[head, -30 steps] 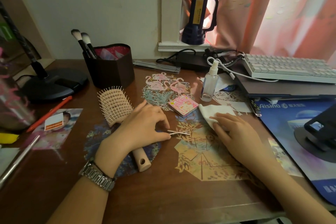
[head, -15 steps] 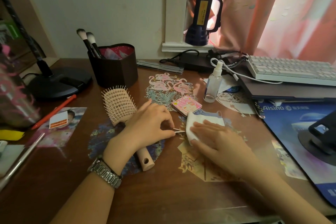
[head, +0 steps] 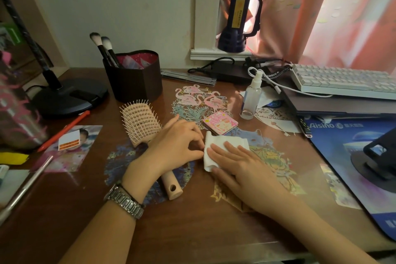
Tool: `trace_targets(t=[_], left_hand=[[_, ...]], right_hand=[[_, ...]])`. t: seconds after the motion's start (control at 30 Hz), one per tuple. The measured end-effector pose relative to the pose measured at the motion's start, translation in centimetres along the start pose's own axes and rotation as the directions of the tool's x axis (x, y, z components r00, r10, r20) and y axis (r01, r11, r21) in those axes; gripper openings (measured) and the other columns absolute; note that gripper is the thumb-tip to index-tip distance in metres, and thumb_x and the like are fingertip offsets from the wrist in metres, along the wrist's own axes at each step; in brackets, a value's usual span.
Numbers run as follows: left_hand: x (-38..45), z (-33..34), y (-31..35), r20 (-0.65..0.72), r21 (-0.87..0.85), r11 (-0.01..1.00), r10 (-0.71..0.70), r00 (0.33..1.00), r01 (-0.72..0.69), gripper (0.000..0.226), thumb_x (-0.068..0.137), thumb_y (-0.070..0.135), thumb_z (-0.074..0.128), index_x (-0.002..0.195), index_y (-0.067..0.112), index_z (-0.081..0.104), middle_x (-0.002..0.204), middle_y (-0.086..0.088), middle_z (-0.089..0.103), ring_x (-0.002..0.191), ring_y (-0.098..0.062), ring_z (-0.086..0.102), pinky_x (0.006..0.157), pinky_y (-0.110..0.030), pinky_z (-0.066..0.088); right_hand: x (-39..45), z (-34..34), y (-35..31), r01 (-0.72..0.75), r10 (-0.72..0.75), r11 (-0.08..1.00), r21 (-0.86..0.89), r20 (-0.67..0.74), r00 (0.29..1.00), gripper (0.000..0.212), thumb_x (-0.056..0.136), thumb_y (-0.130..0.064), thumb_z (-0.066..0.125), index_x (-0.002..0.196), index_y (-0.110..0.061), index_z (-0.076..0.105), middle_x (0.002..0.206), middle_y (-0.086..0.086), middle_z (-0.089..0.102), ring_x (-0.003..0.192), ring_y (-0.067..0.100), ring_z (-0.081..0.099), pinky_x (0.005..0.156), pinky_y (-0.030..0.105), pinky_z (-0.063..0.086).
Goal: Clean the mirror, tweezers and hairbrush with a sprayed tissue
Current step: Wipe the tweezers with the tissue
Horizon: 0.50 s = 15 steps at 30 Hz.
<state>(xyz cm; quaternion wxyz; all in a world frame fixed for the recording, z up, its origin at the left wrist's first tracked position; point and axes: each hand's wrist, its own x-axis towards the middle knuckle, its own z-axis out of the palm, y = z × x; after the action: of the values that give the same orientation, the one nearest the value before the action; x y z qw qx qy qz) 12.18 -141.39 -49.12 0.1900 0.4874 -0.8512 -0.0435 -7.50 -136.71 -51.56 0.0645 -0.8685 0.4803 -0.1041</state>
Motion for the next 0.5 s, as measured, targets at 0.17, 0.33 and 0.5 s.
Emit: trace_targets(t=[0.17,0.33,0.5], left_hand=[[-0.1,-0.1,0.0,0.008,-0.008,1.000,-0.007,1.000,0.007,0.018,0.076,0.049,0.067,0.085,0.033,0.071,0.103,0.018,0.056,0.108,-0.003,0.047,0.115,-0.031,0.001],[0.1,-0.1,0.0,0.014,-0.010,1.000,-0.015,1.000,0.015,0.020,0.075,0.050,0.067,0.085,0.033,0.071,0.104,0.018,0.056,0.109,-0.004,0.047,0.113,-0.029,0.000],[0.0,-0.1,0.0,0.004,-0.006,1.000,-0.003,1.000,0.003,0.019,0.077,0.049,0.066,0.086,0.032,0.071,0.104,0.018,0.056,0.109,-0.003,0.047,0.112,-0.028,0.000]], right_hand=[[-1.0,-0.1,1.5,-0.034,0.034,0.999,0.004,-0.005,0.999,0.059,0.091,-0.061,0.015,0.141,-0.038,0.035,0.147,-0.018,0.033,0.141,0.009,0.022,0.116,0.035,0.022],[-1.5,-0.6,1.8,-0.051,0.051,0.999,-0.006,0.037,0.998,0.064,0.086,-0.068,0.020,0.142,-0.040,0.030,0.149,-0.019,0.027,0.143,0.009,0.016,0.118,0.034,0.014],[-0.7,-0.7,0.1,-0.036,0.036,0.999,0.001,0.073,0.997,0.070,0.083,-0.072,0.022,0.145,-0.040,0.020,0.153,-0.019,0.019,0.144,0.010,0.010,0.119,0.037,0.011]])
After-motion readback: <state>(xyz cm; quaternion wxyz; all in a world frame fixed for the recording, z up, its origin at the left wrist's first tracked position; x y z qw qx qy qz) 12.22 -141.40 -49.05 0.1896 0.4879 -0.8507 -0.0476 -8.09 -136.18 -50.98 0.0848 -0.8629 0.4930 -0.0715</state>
